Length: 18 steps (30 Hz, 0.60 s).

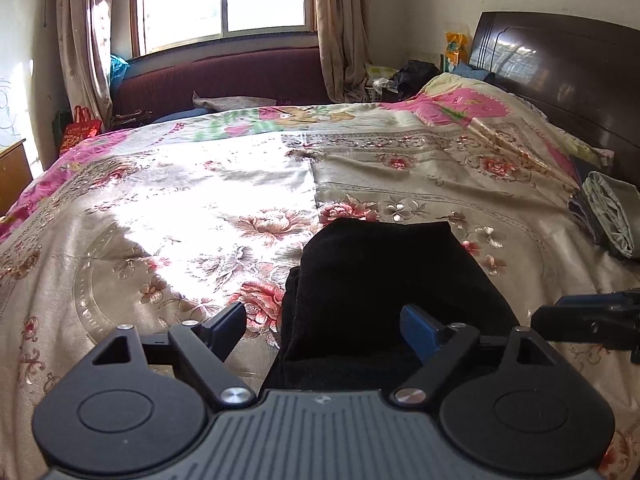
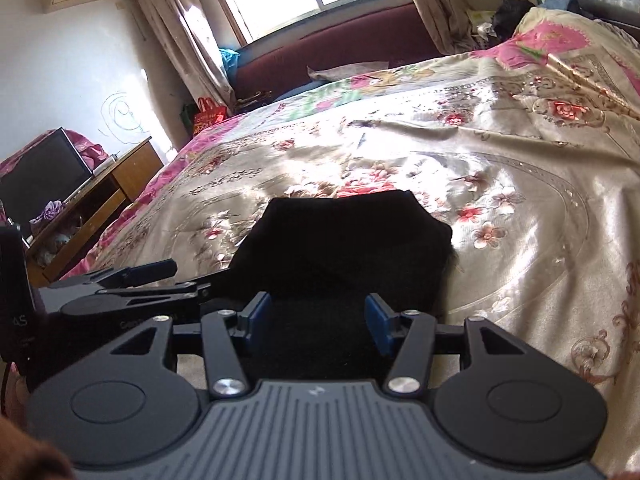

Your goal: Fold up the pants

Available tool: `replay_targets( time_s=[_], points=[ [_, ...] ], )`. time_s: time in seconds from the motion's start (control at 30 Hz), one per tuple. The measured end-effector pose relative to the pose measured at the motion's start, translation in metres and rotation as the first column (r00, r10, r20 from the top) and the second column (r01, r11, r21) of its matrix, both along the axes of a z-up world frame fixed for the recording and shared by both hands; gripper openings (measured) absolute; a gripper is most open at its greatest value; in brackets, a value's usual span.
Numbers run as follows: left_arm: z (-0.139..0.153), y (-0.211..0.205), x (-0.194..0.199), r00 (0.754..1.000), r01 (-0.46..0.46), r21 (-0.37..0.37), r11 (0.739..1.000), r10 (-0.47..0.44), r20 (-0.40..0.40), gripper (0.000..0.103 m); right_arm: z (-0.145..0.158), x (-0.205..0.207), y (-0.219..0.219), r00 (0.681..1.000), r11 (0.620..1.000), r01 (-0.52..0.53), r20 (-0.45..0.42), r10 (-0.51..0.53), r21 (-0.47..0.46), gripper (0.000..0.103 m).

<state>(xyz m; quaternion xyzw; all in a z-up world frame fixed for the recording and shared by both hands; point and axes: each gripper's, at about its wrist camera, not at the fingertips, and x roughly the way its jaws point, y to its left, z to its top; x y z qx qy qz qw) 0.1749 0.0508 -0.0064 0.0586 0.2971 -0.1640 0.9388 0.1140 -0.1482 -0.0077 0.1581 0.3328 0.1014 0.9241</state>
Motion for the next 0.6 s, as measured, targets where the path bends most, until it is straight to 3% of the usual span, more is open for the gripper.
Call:
replay_targets(
  time_s=[0.23, 0.6],
  points=[
    [0.012, -0.006, -0.029, 0.996, -0.029, 0.039, 0.999, 0.026, 0.081, 0.103, -0.004, -0.015, 0.018, 1.000, 1.000, 0.003, -0.006, -0.002, 0.031, 0.054],
    [0.017, 0.000, -0.044, 0.994, -0.050, 0.019, 0.999, 0.048, 0.096, 0.103, -0.003, -0.023, 0.024, 1.000, 0.999, 0.002, -0.010, -0.002, 0.037, 0.054]
  ],
)
